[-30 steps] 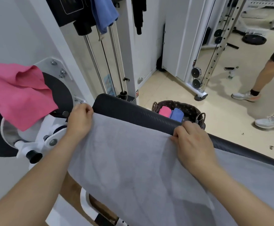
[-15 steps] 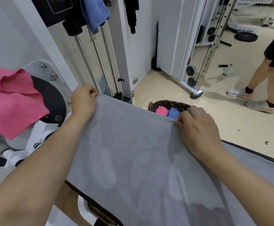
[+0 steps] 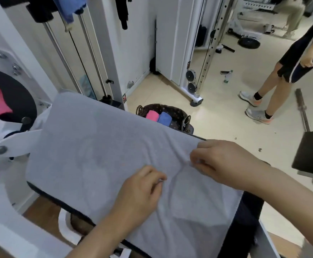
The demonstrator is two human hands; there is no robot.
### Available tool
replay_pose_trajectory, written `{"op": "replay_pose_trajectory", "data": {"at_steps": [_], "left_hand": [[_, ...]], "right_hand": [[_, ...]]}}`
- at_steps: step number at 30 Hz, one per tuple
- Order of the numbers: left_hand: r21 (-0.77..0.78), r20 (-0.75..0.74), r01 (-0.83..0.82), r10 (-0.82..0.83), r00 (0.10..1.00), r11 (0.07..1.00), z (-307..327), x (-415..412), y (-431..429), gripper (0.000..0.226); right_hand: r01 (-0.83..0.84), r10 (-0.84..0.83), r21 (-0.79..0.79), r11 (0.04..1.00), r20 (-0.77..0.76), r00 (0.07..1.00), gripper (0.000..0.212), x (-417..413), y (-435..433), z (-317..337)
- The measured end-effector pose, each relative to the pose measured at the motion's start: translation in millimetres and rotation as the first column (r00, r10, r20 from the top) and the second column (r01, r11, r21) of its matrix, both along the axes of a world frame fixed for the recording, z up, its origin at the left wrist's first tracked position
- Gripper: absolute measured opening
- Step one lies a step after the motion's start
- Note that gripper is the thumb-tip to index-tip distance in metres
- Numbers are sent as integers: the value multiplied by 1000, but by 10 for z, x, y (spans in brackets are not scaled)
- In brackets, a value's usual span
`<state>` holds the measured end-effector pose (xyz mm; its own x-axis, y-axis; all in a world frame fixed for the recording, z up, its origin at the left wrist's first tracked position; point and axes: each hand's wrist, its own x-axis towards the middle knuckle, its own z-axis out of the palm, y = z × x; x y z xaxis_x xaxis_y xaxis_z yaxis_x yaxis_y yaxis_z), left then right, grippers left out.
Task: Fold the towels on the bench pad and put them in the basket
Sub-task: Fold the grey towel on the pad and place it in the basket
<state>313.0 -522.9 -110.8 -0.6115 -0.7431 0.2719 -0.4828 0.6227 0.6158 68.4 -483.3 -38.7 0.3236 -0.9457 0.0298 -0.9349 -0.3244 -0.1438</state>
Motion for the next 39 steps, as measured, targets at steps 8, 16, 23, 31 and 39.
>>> {"op": "replay_pose_trajectory", "data": {"at_steps": [8, 16, 23, 31, 39], "left_hand": [[265, 124, 91, -127, 984, 960, -275, -594, 1274, 33], [48, 252, -121, 105, 962, 991, -565, -635, 1713, 12], [546, -13, -342, 417, 909, 765, -283, -498, 1747, 14], [634, -142, -410, 619, 772, 656, 50, 17, 1513, 14], [595, -117, -515, 701, 703, 617, 204, 1077, 815, 9]], "right_hand": [[-109, 160, 219, 970, -228, 961, 30, -372, 557, 98], [-231, 225, 26, 973, -341, 913, 22, -587, 722, -60], [-79, 70, -98, 992, -90, 993, 27, -614, 666, -48], [216, -176, -101, 971, 306, 936, 7, -121, 216, 246], [161, -108, -130, 978, 339, 935, 34, 640, -639, 339]]}}
